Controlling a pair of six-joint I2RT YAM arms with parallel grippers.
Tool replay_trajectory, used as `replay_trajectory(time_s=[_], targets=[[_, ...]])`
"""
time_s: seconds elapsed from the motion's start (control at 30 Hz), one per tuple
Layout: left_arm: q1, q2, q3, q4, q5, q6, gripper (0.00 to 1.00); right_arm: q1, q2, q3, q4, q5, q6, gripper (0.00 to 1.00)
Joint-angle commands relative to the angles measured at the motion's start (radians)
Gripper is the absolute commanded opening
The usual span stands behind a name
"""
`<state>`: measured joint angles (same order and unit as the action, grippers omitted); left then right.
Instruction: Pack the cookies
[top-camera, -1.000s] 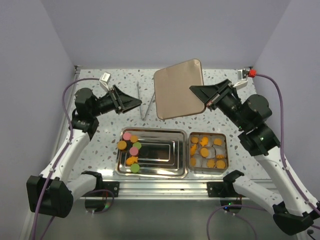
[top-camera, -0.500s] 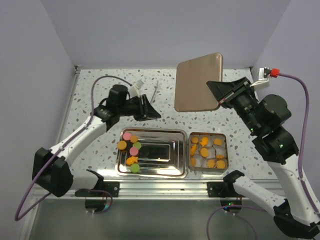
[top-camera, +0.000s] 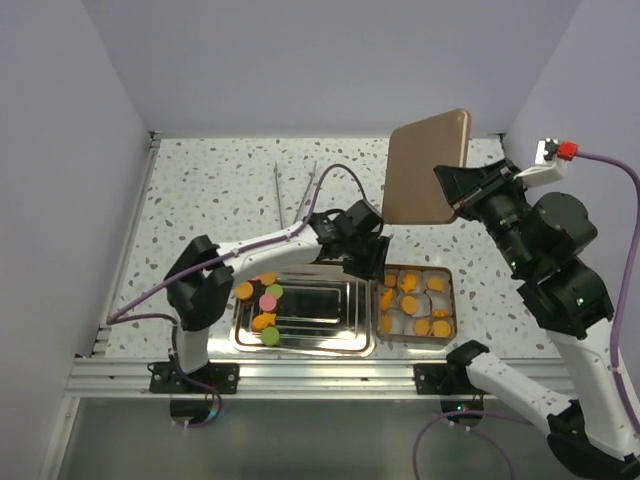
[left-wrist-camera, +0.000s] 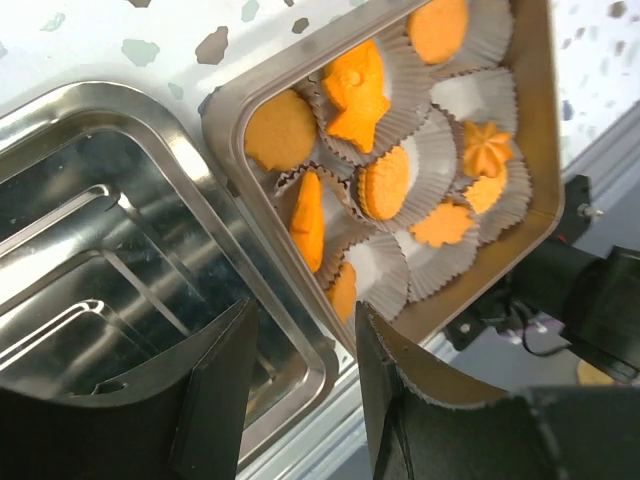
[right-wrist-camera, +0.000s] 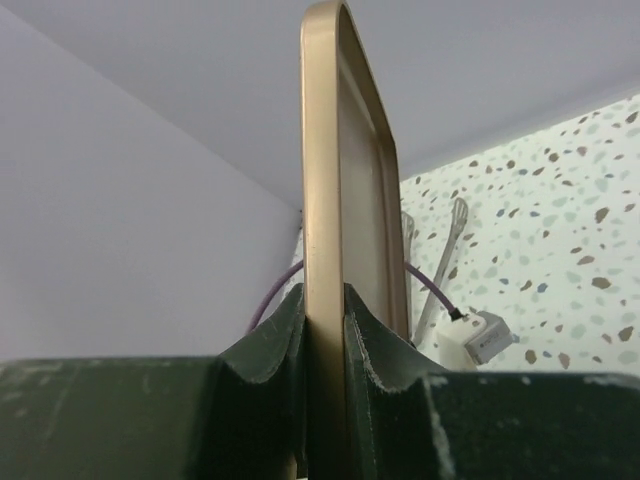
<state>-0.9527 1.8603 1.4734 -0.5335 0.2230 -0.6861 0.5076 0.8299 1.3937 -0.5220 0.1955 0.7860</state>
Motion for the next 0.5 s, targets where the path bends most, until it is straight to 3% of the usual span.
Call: replay_trajectory(time_s=[0.0, 0.33, 0.43, 0.47], targets=[[-0.034, 0.068, 0.125, -0.109, -0.108, 0.039, 0.49, 0.0, -0.025, 0.062, 0.004, 0.038, -0.011, 0.0], [-0.086, 0.201, 0.2, -0.151, -0.152, 0.025, 0.48, 0.0, -0.058, 0.09, -0.047, 0.088, -0.044, 0.0], [-0.093, 0.235, 0.215, -0.16, -0.155, 0.02, 0.42, 0.002, -0.066, 0.097, -0.052, 0.102, -0.053, 0.0], [-0.093, 0.241, 0.222, -0.164, -0.159, 0.019, 0.32, 0.002, -0.069, 0.099, -0.053, 0.105, -0.056, 0.0]])
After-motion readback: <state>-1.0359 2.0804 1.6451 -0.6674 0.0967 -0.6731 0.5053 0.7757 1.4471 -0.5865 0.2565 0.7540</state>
